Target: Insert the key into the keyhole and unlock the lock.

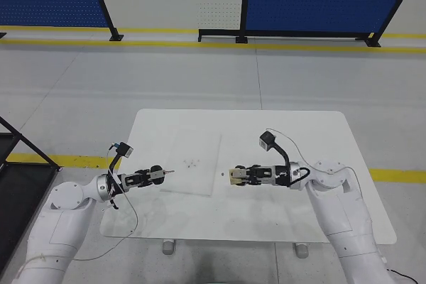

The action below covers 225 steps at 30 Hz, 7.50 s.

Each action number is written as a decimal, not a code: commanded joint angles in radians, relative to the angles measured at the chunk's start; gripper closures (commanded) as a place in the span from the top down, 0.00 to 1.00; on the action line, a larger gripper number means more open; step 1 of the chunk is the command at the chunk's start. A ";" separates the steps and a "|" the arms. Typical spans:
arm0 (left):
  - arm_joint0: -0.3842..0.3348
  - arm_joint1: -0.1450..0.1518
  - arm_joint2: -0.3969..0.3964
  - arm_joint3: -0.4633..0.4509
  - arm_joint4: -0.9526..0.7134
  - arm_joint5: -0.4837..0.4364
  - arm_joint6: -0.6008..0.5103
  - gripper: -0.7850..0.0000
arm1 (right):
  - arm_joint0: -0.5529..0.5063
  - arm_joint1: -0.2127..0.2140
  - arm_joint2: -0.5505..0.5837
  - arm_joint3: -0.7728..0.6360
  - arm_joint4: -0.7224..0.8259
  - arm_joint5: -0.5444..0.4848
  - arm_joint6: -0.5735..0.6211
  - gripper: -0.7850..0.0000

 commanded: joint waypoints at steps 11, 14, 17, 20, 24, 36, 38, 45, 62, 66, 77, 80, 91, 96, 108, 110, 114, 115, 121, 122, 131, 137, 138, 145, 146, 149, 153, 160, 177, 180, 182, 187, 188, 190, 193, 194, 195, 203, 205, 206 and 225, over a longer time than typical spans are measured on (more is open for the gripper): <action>0.000 0.000 0.000 0.000 0.000 0.000 0.000 0.00 | -0.009 0.002 -0.012 -0.004 0.063 -0.005 -0.053 0.00; 0.000 0.000 0.000 0.000 0.000 0.000 0.000 0.00 | -0.009 0.002 -0.012 -0.004 0.063 -0.005 -0.053 0.00; 0.000 0.000 0.000 0.000 0.000 0.000 0.000 0.00 | -0.009 0.002 -0.012 -0.004 0.063 -0.005 -0.053 0.00; 0.000 0.000 0.000 0.000 0.000 0.000 0.000 0.00 | -0.009 0.002 -0.012 -0.004 0.063 -0.005 -0.053 0.00; 0.000 0.000 0.000 0.000 0.000 0.000 0.000 0.00 | -0.009 0.002 -0.012 -0.004 0.063 -0.005 -0.053 0.00; 0.028 -0.013 0.094 -0.076 -0.021 0.041 0.085 0.00 | -0.009 0.002 -0.012 -0.004 0.063 -0.005 -0.053 0.00; 0.027 -0.016 0.115 -0.084 -0.042 0.052 0.093 0.00 | -0.009 0.002 -0.012 -0.004 0.063 -0.005 -0.053 0.00; 0.011 -0.025 0.175 -0.096 -0.057 0.082 0.141 0.00 | -0.009 0.002 -0.012 -0.004 0.063 -0.005 -0.053 0.00; -0.050 -0.036 0.248 -0.093 -0.093 0.089 0.158 0.00 | -0.025 -0.003 -0.086 0.027 0.138 0.035 -0.203 0.00; -0.065 -0.037 0.261 -0.102 -0.086 0.099 0.162 0.00 | -0.023 -0.002 -0.101 0.036 0.127 0.028 -0.226 0.00; -0.102 -0.042 0.307 -0.100 -0.042 0.116 0.188 0.00 | -0.016 0.006 -0.121 0.043 0.086 -0.018 -0.274 0.00; -0.111 -0.045 0.320 -0.092 -0.044 0.120 0.195 0.00 | -0.017 0.007 -0.121 0.043 0.085 -0.029 -0.284 0.00; -0.146 -0.052 0.357 -0.057 -0.067 0.124 0.197 0.00 | -0.017 0.007 -0.121 0.043 0.085 -0.029 -0.284 0.00; -0.162 -0.056 0.373 -0.044 -0.071 0.126 0.198 0.00 | -0.017 0.007 -0.121 0.043 0.085 -0.029 -0.284 0.00; -0.201 -0.063 0.398 0.006 -0.084 0.119 0.199 0.00 | -0.017 0.007 -0.121 0.043 0.085 -0.029 -0.284 0.00; -0.204 -0.064 0.401 0.011 -0.087 0.118 0.198 0.00 | -0.017 0.007 -0.121 0.043 0.085 -0.029 -0.284 0.00; -0.211 -0.066 0.407 0.018 -0.091 0.116 0.193 0.00 | -0.017 0.007 -0.121 0.043 0.085 -0.029 -0.284 0.00; -0.212 -0.066 0.408 0.019 -0.092 0.116 0.191 0.00 | -0.017 0.007 -0.121 0.043 0.085 -0.029 -0.284 0.00; -0.216 -0.067 0.412 0.022 -0.097 0.116 0.186 0.00 | -0.017 0.007 -0.121 0.043 0.085 -0.029 -0.284 0.00; -0.216 -0.067 0.413 0.022 -0.098 0.115 0.186 0.00 | -0.017 0.007 -0.121 0.043 0.085 -0.029 -0.284 0.00; -0.218 -0.068 0.418 0.025 -0.102 0.117 0.178 0.00 | -0.017 0.007 -0.121 0.043 0.085 -0.029 -0.284 0.00; -0.219 -0.069 0.420 0.027 -0.109 0.117 0.175 0.00 | -0.017 0.007 -0.121 0.043 0.085 -0.029 -0.284 0.00; -0.220 -0.069 0.421 0.026 -0.110 0.118 0.174 0.00 | -0.017 0.007 -0.121 0.043 0.085 -0.029 -0.284 0.00; -0.226 -0.071 0.426 0.031 -0.110 0.116 0.183 0.00 | -0.017 0.007 -0.121 0.043 0.085 -0.029 -0.284 0.00; -0.227 -0.071 0.428 0.032 -0.111 0.116 0.184 0.00 | -0.017 0.007 -0.121 0.043 0.085 -0.029 -0.284 0.00; -0.230 -0.073 0.431 0.035 -0.110 0.114 0.185 0.00 | -0.017 0.007 -0.121 0.043 0.085 -0.029 -0.284 0.00; -0.232 -0.073 0.432 0.037 -0.114 0.114 0.183 0.00 | -0.017 0.007 -0.121 0.043 0.085 -0.029 -0.284 0.00; -0.215 -0.067 0.401 0.030 -0.118 0.098 0.190 0.00 | -0.017 0.007 -0.121 0.043 0.085 -0.029 -0.284 0.00; -0.182 -0.058 0.360 0.008 -0.097 0.080 0.237 0.00 | -0.017 0.007 -0.121 0.043 0.085 -0.029 -0.284 0.00; -0.170 -0.054 0.346 0.007 0.049 -0.034 0.304 0.00 | -0.017 0.007 -0.121 0.043 0.085 -0.029 -0.284 0.00; -0.159 -0.056 0.349 0.020 0.138 -0.082 0.377 0.00 | -0.017 0.007 -0.121 0.043 0.085 -0.029 -0.284 0.00; -0.154 -0.063 0.355 0.043 0.345 -0.214 0.553 0.00 | -0.017 0.007 -0.121 0.043 0.085 -0.029 -0.284 0.00; -0.154 -0.065 0.356 0.046 0.376 -0.243 0.589 0.00 | -0.017 0.007 -0.121 0.043 0.085 -0.029 -0.284 0.00; -0.158 -0.067 0.351 0.057 0.461 -0.304 0.652 0.00 | -0.017 0.007 -0.121 0.043 0.085 -0.029 -0.284 0.00; -0.167 -0.069 0.324 0.066 0.683 -0.379 0.789 0.00 | -0.017 0.007 -0.121 0.043 0.085 -0.029 -0.284 0.00; -0.166 -0.073 0.316 0.061 0.792 -0.395 0.869 0.00 | -0.017 0.007 -0.121 0.043 0.085 -0.029 -0.284 0.00; -0.165 -0.074 0.312 0.057 0.852 -0.403 0.908 0.00 | -0.017 0.007 -0.121 0.043 0.085 -0.029 -0.284 0.00; -0.126 -0.085 0.306 -0.012 1.586 -0.314 1.452 0.00 | -0.017 0.007 -0.121 0.043 0.085 -0.029 -0.284 0.00; -0.119 -0.084 0.322 -0.005 1.733 -0.269 1.581 0.00 | -0.017 0.007 -0.121 0.043 0.085 -0.029 -0.284 0.00; -0.122 -0.081 0.335 -0.004 1.842 -0.237 1.652 0.00 | -0.017 0.007 -0.121 0.043 0.085 -0.029 -0.284 0.00; -0.145 -0.076 0.413 0.092 2.133 -0.082 1.953 0.00 | -0.017 0.007 -0.121 0.043 0.085 -0.029 -0.284 0.00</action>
